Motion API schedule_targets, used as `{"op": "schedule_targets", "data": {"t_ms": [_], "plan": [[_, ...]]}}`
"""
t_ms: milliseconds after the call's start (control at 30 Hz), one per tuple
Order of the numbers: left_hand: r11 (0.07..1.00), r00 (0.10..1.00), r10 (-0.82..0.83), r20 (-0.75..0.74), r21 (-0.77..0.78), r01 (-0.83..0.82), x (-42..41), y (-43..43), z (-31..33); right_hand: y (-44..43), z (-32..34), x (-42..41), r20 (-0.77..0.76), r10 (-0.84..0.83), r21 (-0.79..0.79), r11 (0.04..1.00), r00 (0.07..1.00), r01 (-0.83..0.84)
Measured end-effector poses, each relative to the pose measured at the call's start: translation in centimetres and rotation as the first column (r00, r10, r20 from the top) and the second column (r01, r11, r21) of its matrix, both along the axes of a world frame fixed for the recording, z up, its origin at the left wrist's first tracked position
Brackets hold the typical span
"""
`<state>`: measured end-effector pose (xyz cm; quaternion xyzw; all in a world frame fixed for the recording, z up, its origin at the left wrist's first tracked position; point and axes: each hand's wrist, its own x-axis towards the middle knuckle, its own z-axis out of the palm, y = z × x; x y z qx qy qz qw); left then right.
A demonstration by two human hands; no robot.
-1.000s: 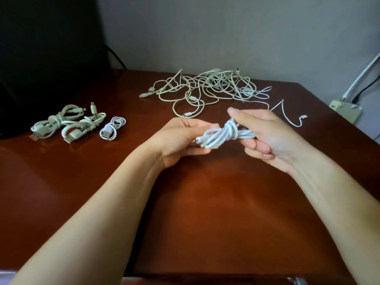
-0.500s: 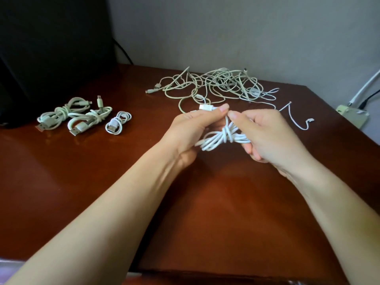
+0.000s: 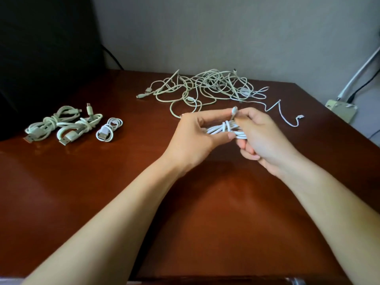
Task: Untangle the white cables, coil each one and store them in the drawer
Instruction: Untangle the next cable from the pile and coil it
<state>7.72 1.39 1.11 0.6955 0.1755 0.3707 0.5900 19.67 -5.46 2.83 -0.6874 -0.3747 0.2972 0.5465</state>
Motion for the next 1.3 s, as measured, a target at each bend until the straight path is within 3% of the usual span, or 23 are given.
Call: {"op": "schedule_targets", "data": {"t_ms": [133,300,500,600,767,933,1300], "plan": [[1.000,0.999,0.000,-0.040,0.017,0.001,0.1,-0.1,0.0,-0.1,0.0,0.1,-0.112,0.030,0.007,1.000,0.993,-0.030],[0.997,0.998,0.047,-0.035,0.070,-0.044,0.3,0.0,-0.3,0.0,-0.1,-0.1,-0.121,0.092,0.060,0.995,0.988,-0.085],[1.000,0.990,0.009,0.138,0.028,-0.013,0.3,0.4,0.0,0.2,0.2,-0.4,-0.173,0.196,0.206,0.966,0.965,-0.159],[0.997,0.977,0.075,0.198,-0.003,-0.076,0.2,0.6,0.2,0.0,0.4,-0.3,-0.187,0.279,0.264,0.938,0.942,-0.225],[0.993,0.969,0.117,0.217,0.006,-0.121,0.0,0.4,0.8,-0.2,0.5,0.0,-0.124,0.362,0.285,0.905,0.924,-0.316],[0.991,0.967,0.137,0.213,-0.042,-0.131,0.1,0.7,0.3,-0.3,0.6,0.0,-0.048,0.342,0.262,0.911,0.939,-0.318],[0.979,0.973,0.193,0.125,0.039,-0.199,-0.5,1.3,0.5,-0.2,0.7,-0.6,0.046,0.282,0.260,0.923,0.958,-0.284]]}}
